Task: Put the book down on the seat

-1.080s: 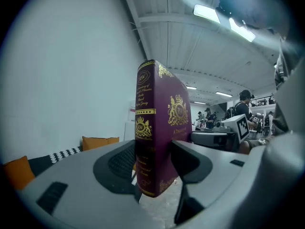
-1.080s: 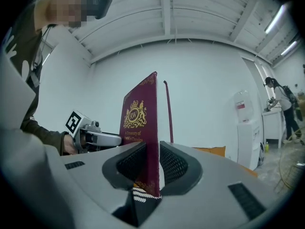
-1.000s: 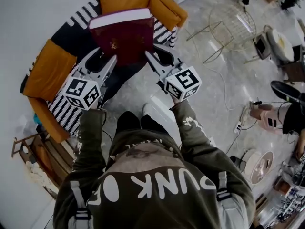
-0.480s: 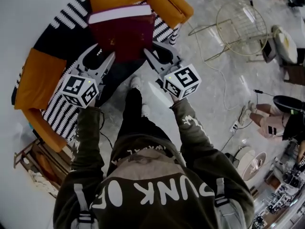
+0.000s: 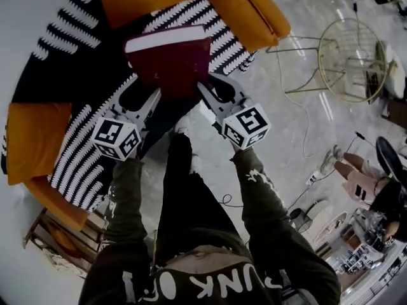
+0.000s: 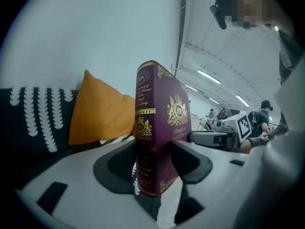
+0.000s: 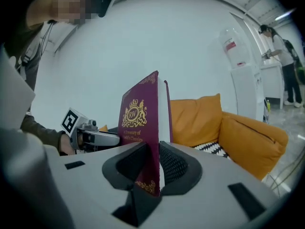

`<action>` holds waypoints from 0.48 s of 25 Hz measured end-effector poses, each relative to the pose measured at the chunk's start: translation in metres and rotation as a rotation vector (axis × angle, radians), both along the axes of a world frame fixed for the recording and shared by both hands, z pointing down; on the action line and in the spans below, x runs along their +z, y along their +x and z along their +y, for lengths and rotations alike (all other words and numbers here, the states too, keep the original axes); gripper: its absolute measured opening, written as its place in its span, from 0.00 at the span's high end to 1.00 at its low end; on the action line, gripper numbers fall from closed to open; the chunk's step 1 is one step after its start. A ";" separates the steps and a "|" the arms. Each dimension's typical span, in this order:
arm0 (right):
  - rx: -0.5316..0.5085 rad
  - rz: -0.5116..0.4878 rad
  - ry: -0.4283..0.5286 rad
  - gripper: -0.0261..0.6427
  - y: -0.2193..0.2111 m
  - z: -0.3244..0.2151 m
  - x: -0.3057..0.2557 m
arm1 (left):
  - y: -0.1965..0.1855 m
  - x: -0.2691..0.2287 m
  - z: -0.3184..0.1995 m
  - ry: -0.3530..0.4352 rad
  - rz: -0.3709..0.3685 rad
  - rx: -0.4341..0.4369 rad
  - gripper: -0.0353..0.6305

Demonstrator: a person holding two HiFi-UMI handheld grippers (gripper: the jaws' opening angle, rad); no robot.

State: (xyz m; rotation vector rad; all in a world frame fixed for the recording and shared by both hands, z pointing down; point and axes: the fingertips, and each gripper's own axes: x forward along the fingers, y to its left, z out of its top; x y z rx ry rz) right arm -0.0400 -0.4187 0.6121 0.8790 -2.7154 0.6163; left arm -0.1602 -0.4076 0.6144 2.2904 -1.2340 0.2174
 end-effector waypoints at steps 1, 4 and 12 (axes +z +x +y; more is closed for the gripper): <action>-0.002 0.007 -0.017 0.81 -0.002 -0.011 0.021 | -0.002 0.021 -0.010 -0.016 0.003 -0.006 0.62; -0.005 0.024 -0.065 0.81 -0.005 -0.041 0.087 | -0.004 0.088 -0.039 -0.063 0.002 -0.013 0.62; -0.027 0.093 -0.210 0.81 -0.016 -0.072 0.218 | -0.014 0.222 -0.068 -0.217 -0.021 0.016 0.62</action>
